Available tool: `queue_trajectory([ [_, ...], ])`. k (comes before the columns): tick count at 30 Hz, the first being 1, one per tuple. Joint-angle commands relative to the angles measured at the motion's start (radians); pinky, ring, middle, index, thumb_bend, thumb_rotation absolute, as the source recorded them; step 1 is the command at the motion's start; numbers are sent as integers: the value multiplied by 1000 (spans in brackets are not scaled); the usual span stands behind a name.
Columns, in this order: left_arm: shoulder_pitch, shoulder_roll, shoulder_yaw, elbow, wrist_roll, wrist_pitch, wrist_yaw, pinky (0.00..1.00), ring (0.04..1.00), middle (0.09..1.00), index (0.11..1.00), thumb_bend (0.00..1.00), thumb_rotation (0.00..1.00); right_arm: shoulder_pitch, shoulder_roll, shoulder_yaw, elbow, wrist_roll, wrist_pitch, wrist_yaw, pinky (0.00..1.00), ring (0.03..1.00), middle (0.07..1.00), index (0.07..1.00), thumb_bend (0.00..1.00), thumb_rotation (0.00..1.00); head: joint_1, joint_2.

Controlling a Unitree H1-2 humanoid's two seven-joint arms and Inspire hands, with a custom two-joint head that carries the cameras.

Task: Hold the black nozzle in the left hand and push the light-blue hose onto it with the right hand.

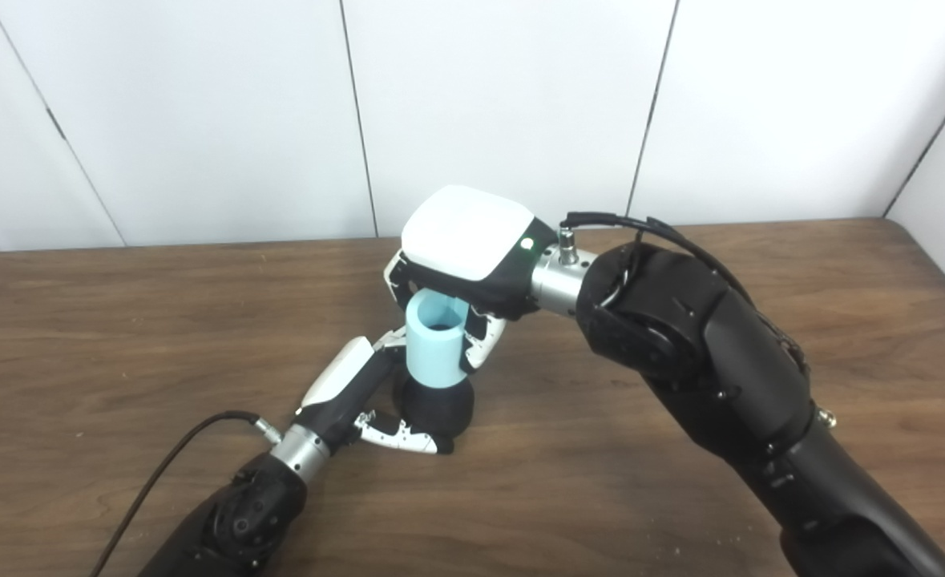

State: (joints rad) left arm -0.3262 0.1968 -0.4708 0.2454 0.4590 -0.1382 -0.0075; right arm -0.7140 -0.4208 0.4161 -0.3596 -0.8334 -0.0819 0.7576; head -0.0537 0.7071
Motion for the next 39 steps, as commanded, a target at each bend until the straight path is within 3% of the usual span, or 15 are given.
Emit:
queue_trajectory([
  [1,157,0,-61,101,45,18,-42,1000,964,812,483,502,84,-21,-30,-15,0,10,11,40,417,498,485,499,528,10,-1,0],
  [3,157,-1,-61,103,45,18,-41,1000,964,812,483,503,84,-23,-29,-22,-4,18,10,36,423,509,495,491,528,10,0,1],
  [4,158,-1,-61,102,44,18,-41,1000,964,812,483,502,84,-23,-28,-25,-8,22,8,34,431,518,552,492,525,93,0,1],
  [7,159,-1,-60,97,41,22,-43,1000,964,812,483,502,84,-23,-28,-32,-22,32,2,28,459,540,604,492,524,145,0,2],
  [20,161,-2,-61,95,45,26,-45,1000,964,812,483,503,84,-19,-21,-45,-43,52,-74,-34,554,603,625,490,524,151,-1,3],
  [25,162,-2,-61,94,46,28,-46,1000,964,812,483,503,84,-9,-15,-60,-45,45,-126,-84,672,694,690,495,523,152,-1,6],
  [26,163,-2,-61,92,45,30,-47,1000,964,812,483,503,84,-6,-12,-62,-48,38,-131,-90,705,715,712,582,702,212,0,5],
  [28,163,-1,-60,89,44,32,-48,1000,964,812,483,503,84,-1,-10,-65,-53,33,-133,-95,771,766,769,701,860,331,0,5],
  [34,162,-3,-61,93,43,30,-48,1000,964,812,483,503,84,14,-3,-87,-75,39,-95,-74,978,935,930,862,969,541,-1,6],
  [39,162,-2,-61,91,42,31,-50,1000,964,812,483,503,84,30,20,-115,-81,18,-41,-70,1000,999,999,985,1000,630,-1,5],
])
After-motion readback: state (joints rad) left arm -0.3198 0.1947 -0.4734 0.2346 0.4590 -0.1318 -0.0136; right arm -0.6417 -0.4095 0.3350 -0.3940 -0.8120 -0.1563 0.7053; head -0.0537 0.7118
